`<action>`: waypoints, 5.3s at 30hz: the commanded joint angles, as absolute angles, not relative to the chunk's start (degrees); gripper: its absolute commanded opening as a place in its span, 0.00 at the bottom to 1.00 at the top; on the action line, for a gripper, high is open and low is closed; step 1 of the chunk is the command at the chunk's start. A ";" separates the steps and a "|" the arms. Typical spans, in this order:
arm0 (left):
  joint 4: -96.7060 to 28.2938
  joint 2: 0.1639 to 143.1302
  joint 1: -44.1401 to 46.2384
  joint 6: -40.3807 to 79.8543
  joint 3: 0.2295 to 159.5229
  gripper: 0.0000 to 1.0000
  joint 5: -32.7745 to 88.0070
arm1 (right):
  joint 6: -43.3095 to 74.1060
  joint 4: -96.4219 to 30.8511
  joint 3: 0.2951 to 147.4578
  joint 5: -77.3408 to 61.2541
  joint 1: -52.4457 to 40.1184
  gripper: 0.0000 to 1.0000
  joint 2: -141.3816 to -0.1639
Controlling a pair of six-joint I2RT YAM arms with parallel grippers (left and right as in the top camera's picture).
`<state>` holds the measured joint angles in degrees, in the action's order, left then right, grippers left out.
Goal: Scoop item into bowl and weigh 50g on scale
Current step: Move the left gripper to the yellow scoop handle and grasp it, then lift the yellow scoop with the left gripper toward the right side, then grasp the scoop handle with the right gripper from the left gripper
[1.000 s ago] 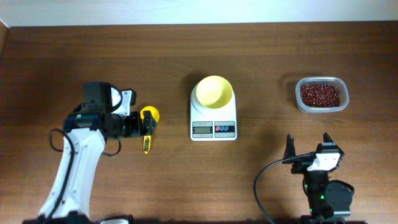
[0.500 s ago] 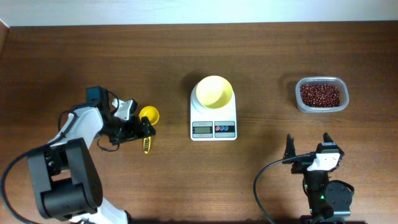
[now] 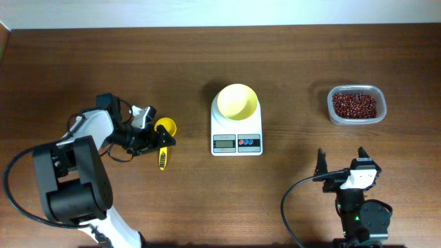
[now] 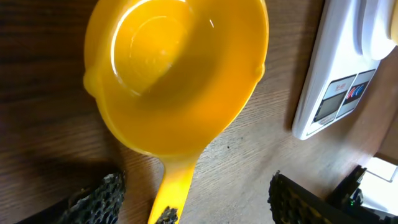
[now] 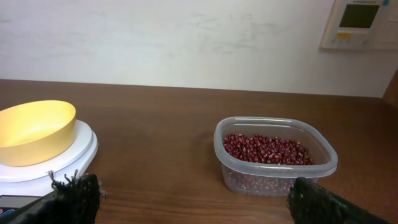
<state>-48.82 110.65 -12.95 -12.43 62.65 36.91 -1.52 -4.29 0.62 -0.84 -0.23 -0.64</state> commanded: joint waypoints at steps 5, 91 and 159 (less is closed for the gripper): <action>-48.45 117.10 -12.43 -11.86 55.20 0.73 26.76 | -1.28 -4.64 0.32 -0.16 -0.69 0.99 -0.32; -13.52 79.85 31.05 38.20 80.42 0.00 38.04 | 75.35 19.00 1.08 -21.17 -0.69 0.99 -0.32; -6.00 83.37 39.77 61.28 80.40 0.00 37.65 | 101.45 28.38 31.38 -44.91 -0.75 0.32 -38.68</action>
<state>-6.37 83.07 39.44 61.98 79.83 37.30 101.60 27.92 30.65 -44.10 -0.38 -38.74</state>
